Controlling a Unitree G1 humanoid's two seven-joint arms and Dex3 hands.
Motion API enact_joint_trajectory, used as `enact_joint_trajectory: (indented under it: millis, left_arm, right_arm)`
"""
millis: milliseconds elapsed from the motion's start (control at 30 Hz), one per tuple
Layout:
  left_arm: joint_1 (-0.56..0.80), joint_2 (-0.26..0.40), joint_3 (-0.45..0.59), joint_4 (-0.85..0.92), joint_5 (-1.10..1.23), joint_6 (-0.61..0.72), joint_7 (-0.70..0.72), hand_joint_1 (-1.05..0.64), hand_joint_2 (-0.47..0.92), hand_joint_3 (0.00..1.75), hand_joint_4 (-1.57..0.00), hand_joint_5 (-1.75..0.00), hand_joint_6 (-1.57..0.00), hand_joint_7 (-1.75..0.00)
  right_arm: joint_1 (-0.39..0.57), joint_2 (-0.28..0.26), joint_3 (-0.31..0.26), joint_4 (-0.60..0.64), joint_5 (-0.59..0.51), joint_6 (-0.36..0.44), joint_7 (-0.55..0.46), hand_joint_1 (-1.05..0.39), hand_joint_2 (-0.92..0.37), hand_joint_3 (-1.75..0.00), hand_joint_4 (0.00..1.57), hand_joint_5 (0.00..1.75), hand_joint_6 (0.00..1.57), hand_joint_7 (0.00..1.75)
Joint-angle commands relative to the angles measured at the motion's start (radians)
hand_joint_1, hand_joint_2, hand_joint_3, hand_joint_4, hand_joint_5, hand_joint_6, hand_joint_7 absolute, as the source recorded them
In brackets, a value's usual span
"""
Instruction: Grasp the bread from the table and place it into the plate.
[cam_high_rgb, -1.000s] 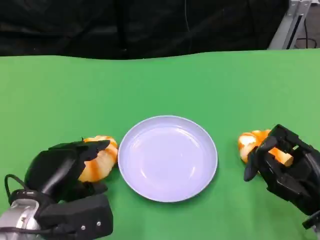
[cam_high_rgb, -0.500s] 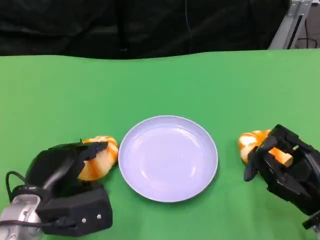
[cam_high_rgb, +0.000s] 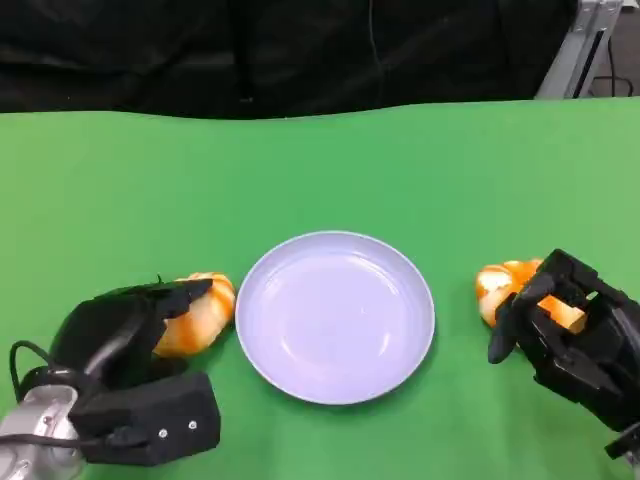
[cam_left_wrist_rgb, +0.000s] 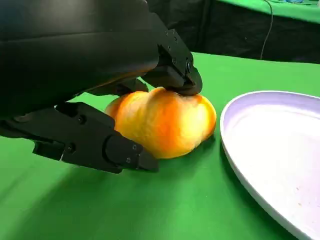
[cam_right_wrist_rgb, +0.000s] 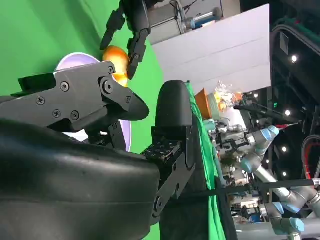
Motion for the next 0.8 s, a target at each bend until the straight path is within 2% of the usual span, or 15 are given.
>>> enact_joint_trajectory:
  millis: [33, 367, 433, 467, 500, 533, 567, 633, 667, 700, 800]
  left_arm:
    - [0.003, 0.025, -0.009, 0.010, -0.007, 0.005, -0.007, 0.02, 0.92, 0.07, -0.40, 0.00, -0.47, 0.00]
    - [0.001, 0.022, -0.009, 0.017, -0.014, 0.005, 0.001, 0.07, 0.92, 0.16, -0.46, -0.02, -0.50, -0.01]
    - [-0.007, 0.016, -0.008, 0.033, -0.019, 0.002, 0.013, 0.05, 0.92, 0.25, -0.63, -0.09, -0.65, -0.07]
    - [-0.010, 0.014, -0.009, 0.041, -0.020, -0.004, 0.021, 0.03, 0.92, 0.28, -0.74, -0.16, -0.74, -0.10]
    - [-0.013, 0.014, -0.011, 0.047, -0.020, -0.009, 0.027, 0.00, 0.92, 0.29, -0.72, -0.44, -0.83, -0.09]
    - [-0.015, 0.014, -0.013, 0.052, -0.020, -0.013, 0.032, -0.01, 0.92, 0.30, -0.60, -0.80, -0.89, -0.07]
    - [-0.016, 0.014, -0.014, 0.055, -0.021, -0.015, 0.034, -0.02, 0.92, 0.30, -0.56, -0.92, -0.92, -0.06]
    - [-0.019, 0.010, -0.013, 0.071, -0.026, -0.031, 0.055, -0.02, 0.92, 0.30, -0.52, -1.03, -0.94, -0.06]
    - [-0.020, 0.006, -0.011, 0.082, -0.029, -0.043, 0.071, -0.09, 0.92, 0.30, -0.56, -1.20, -1.03, -0.15]
    - [-0.021, 0.003, -0.011, 0.091, -0.031, -0.053, 0.083, -0.11, 0.92, 0.30, -0.58, -1.27, -1.06, -0.18]
    - [-0.027, 0.002, -0.013, 0.108, -0.033, -0.066, 0.099, -0.14, 0.92, 0.30, -0.58, -1.34, -1.08, -0.23]
  right_arm:
    - [0.008, -0.006, -0.005, -0.012, 0.008, -0.002, -0.008, -0.01, -0.87, -0.73, 0.59, 1.75, 0.58, 1.35]
    - [0.011, -0.007, -0.003, -0.017, 0.009, 0.000, -0.009, 0.00, -0.88, -0.73, 0.60, 1.75, 0.58, 1.35]
    - [0.010, -0.007, -0.004, -0.016, 0.013, 0.003, -0.006, -0.01, -0.87, -0.73, 0.59, 1.75, 0.58, 1.35]
    - [0.010, -0.007, -0.005, -0.017, 0.015, 0.006, -0.005, -0.01, -0.88, -0.73, 0.59, 1.75, 0.57, 1.35]
    - [0.010, -0.007, -0.005, -0.018, 0.016, 0.007, -0.005, -0.01, -0.88, -0.73, 0.58, 1.75, 0.57, 1.35]
    - [0.010, -0.006, -0.005, -0.019, 0.017, 0.008, -0.005, -0.01, -0.88, -0.73, 0.58, 1.75, 0.57, 1.35]
    - [0.010, -0.006, -0.005, -0.019, 0.017, 0.009, -0.005, -0.01, -0.88, -0.73, 0.58, 1.75, 0.57, 1.35]
    - [0.010, -0.006, -0.005, -0.019, 0.017, 0.009, -0.005, 0.00, -0.88, -0.73, 0.58, 1.75, 0.57, 1.35]
    - [0.009, -0.007, -0.005, -0.019, 0.017, 0.009, -0.006, 0.00, -0.88, -0.73, 0.57, 1.75, 0.57, 1.34]
    - [0.009, -0.007, -0.005, -0.019, 0.016, 0.009, -0.006, 0.01, -0.88, -0.73, 0.57, 1.75, 0.57, 1.34]
    - [0.009, -0.007, -0.005, -0.019, 0.016, 0.009, -0.006, 0.01, -0.88, -0.73, 0.57, 1.75, 0.57, 1.34]
